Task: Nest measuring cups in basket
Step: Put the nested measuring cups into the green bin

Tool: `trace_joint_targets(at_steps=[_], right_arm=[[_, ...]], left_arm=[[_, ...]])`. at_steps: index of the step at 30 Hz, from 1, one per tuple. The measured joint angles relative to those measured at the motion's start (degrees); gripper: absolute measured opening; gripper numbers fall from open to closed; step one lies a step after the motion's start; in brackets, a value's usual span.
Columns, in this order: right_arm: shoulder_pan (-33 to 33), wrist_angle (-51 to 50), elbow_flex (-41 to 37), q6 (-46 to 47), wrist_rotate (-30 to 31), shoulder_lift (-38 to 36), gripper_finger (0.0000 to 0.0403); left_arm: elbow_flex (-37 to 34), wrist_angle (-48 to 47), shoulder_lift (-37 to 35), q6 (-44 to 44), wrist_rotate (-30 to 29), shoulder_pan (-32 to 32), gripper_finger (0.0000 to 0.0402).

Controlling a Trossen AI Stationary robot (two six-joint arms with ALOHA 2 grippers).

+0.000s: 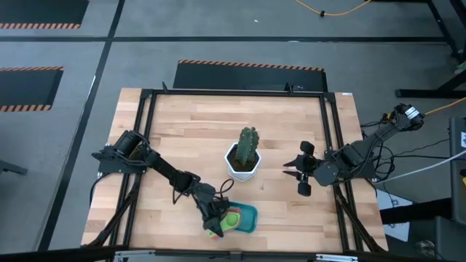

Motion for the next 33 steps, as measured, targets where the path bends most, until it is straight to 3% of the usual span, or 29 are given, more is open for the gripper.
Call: trace_joint_targets(at_steps=[9, 17, 33], right_arm=[[0.0, 0.0, 0.0, 0.0, 0.0, 0.0, 0.0113], [-0.01, 0.0, 0.0, 0.0, 0.0, 0.0, 0.0113], [-0.02, 0.0, 0.0, 0.0, 0.0, 0.0, 0.0113]], left_arm=[[0.0, 0.02, -0.09, 0.14, -0.04, 0.11, 0.0137], [0.0, 0.13, -0.09, -2.13, 6.08, 1.75, 0.0136], [0.0, 0.24, -0.09, -6.21, 6.75, 2.38, 0.0134]])
